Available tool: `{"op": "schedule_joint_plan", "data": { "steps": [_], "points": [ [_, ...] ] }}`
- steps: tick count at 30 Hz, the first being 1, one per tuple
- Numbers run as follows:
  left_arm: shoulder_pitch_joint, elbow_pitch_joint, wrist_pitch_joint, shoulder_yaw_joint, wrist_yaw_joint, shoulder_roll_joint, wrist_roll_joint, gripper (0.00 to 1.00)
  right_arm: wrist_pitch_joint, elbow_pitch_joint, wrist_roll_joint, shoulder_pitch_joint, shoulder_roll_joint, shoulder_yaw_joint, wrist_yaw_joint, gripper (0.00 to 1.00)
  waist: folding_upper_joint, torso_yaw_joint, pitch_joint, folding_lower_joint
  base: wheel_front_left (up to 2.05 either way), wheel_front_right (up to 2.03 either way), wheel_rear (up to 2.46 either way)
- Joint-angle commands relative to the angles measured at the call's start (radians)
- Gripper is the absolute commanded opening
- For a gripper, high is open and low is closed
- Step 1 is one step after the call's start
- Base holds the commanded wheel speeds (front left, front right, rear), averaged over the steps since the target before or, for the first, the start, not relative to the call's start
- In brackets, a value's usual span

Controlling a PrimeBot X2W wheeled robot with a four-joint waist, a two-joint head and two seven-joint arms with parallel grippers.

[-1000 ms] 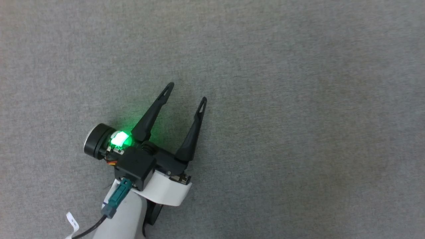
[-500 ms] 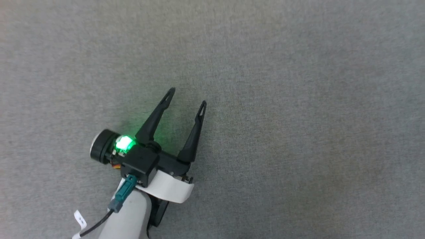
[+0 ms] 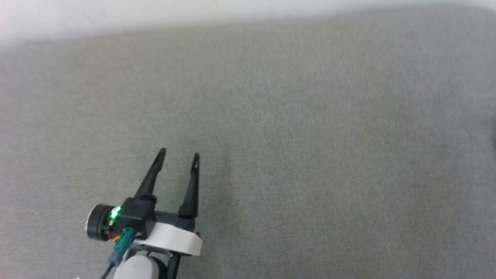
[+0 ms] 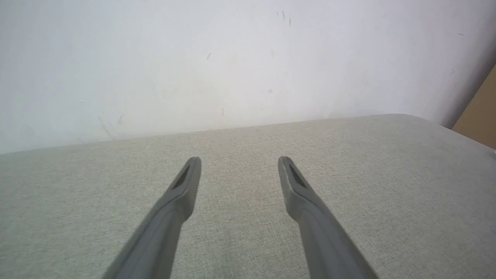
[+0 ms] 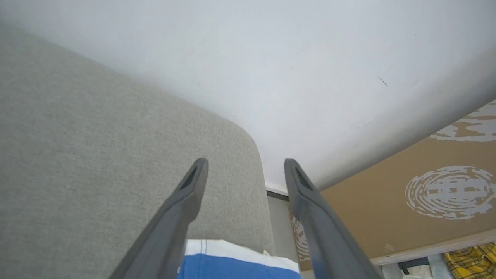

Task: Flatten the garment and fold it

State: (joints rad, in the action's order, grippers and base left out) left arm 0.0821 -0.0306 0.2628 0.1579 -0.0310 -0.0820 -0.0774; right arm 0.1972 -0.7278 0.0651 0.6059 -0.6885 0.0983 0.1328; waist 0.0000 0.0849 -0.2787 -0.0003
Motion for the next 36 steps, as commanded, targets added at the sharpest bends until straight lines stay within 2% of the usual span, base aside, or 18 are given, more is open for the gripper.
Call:
{"op": "schedule_joint_plan", "data": {
  "steps": [1, 8, 15, 16, 20, 26, 31, 36],
  "points": [
    [-0.017, -0.002, -0.001, -0.019, 0.008, 0.001, -0.004, 1.00, 0.012, 0.023, 0.020, -0.022, 0.038, -0.012, -0.002, 1.00, 0.0000, -0.048, 0.127, 0.0003, 0.00, 0.00, 0.00],
    [-0.059, -0.016, -0.001, -0.066, 0.007, -0.001, -0.003, 1.00, 0.047, 0.147, 0.094, -0.118, 0.153, -0.048, -0.002, 1.00, 0.0000, -0.084, 0.198, 0.0003, 0.00, 0.00, 0.00],
    [-0.101, -0.030, -0.001, -0.092, 0.004, 0.006, -0.007, 1.00, 0.062, 0.343, 0.146, -0.281, 0.297, -0.147, -0.002, 1.00, 0.0000, -0.097, 0.253, 0.0003, 0.00, 0.00, 0.00],
    [-0.101, -0.030, -0.001, -0.092, 0.004, 0.006, -0.007, 1.00, 0.062, 0.343, 0.146, -0.281, 0.297, -0.147, -0.002, 1.00, 0.0000, -0.097, 0.253, 0.0003, 0.00, 0.00, 0.00],
    [-0.128, -0.047, -0.001, -0.100, 0.005, 0.008, -0.005, 1.00, 0.064, 0.452, 0.147, -0.396, 0.396, -0.185, -0.002, 1.00, 0.0000, -0.099, 0.278, 0.0003, 0.00, 0.00, 0.00],
    [-0.149, -0.058, -0.001, -0.120, 0.014, 0.015, -0.017, 1.00, 0.064, 0.568, 0.159, -0.537, 0.531, -0.186, -0.002, 1.00, 0.0000, -0.099, 0.293, 0.0003, 0.00, 0.00, 0.00],
    [-0.163, -0.070, -0.001, -0.125, 0.015, 0.020, -0.020, 1.00, 0.064, 0.600, 0.165, -0.628, 0.589, -0.169, -0.002, 1.00, 0.0000, -0.105, 0.294, 0.0003, 0.00, 0.00, 0.00],
    [-0.170, -0.080, -0.001, -0.119, 0.018, 0.024, -0.015, 1.00, 0.064, 0.606, 0.175, -0.680, 0.620, -0.168, -0.002, 1.00, 0.0000, -0.113, 0.296, 0.0003, 0.00, 0.00, 0.00]
  ]
}}
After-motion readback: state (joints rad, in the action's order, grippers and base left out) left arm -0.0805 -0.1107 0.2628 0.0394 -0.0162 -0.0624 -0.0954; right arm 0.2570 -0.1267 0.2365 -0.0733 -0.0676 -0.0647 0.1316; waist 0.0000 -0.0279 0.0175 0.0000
